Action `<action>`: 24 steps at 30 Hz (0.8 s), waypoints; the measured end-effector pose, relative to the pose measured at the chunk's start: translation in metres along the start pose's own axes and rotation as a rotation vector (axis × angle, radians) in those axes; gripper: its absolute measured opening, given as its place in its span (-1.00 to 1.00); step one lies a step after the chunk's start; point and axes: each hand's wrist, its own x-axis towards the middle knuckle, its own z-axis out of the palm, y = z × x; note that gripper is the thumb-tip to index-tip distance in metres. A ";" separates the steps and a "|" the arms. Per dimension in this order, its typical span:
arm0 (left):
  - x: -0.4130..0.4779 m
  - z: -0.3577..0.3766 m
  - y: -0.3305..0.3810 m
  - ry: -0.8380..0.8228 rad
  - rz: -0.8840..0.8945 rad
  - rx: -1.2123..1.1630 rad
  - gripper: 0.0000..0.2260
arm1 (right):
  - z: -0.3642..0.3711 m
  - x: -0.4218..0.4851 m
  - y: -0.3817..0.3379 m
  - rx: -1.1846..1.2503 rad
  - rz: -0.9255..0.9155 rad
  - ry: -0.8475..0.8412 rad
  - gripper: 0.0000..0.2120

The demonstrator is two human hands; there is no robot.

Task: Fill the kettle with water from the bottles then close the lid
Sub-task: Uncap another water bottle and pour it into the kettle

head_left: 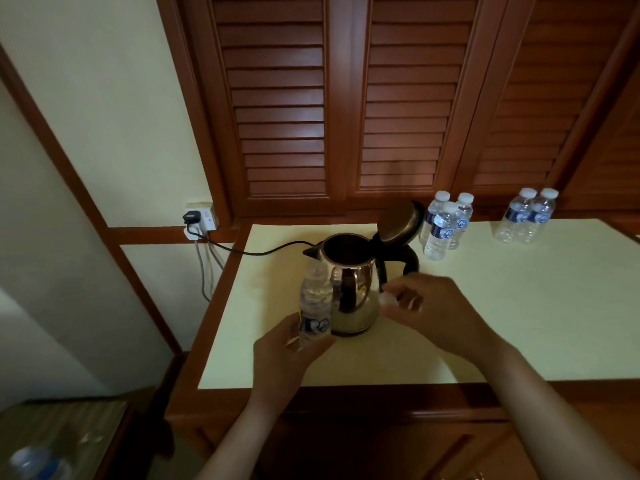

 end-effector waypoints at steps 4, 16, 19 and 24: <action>0.001 -0.003 0.000 0.035 0.005 0.040 -0.56 | 0.029 -0.017 0.047 -0.042 0.095 0.011 -0.80; 0.006 -0.012 0.010 0.099 0.070 0.108 -0.64 | 0.080 -0.039 0.095 -0.315 0.104 0.127 -0.68; 0.019 -0.022 0.018 0.124 0.109 0.113 -0.67 | 0.081 -0.038 0.095 -0.305 0.112 0.125 -0.62; 0.048 -0.044 0.031 0.156 0.178 0.244 -0.64 | 0.082 -0.036 0.094 -0.277 0.100 0.165 -0.72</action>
